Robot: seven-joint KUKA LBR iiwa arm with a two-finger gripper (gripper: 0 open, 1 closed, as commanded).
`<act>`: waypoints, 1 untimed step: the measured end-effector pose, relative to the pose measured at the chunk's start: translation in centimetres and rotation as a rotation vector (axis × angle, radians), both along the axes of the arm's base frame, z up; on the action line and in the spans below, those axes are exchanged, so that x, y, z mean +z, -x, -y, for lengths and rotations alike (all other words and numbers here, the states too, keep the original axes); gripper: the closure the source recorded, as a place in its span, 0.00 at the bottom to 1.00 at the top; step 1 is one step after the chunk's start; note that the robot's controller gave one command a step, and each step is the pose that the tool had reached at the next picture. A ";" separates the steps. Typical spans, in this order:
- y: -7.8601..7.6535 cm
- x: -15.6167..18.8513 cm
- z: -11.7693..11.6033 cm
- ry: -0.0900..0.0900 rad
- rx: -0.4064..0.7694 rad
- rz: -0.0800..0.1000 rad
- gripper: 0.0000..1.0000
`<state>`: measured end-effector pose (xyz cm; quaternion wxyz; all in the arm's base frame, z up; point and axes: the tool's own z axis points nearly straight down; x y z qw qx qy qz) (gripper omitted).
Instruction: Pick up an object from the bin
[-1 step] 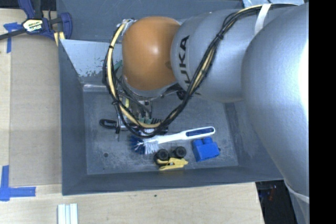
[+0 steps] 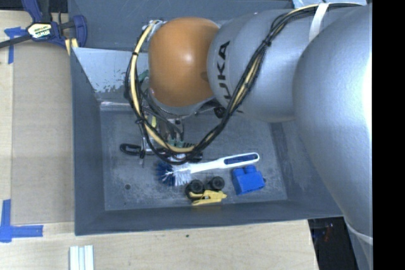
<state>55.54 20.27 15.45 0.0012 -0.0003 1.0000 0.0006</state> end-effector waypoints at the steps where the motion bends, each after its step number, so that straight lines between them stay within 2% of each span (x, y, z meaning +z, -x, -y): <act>1: -1.5 -6.0 5.1 -0.001 0.177 0.006 0.00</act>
Offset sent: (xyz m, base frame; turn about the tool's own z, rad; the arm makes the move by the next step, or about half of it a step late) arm -0.0023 -0.0770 -0.0845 -0.2853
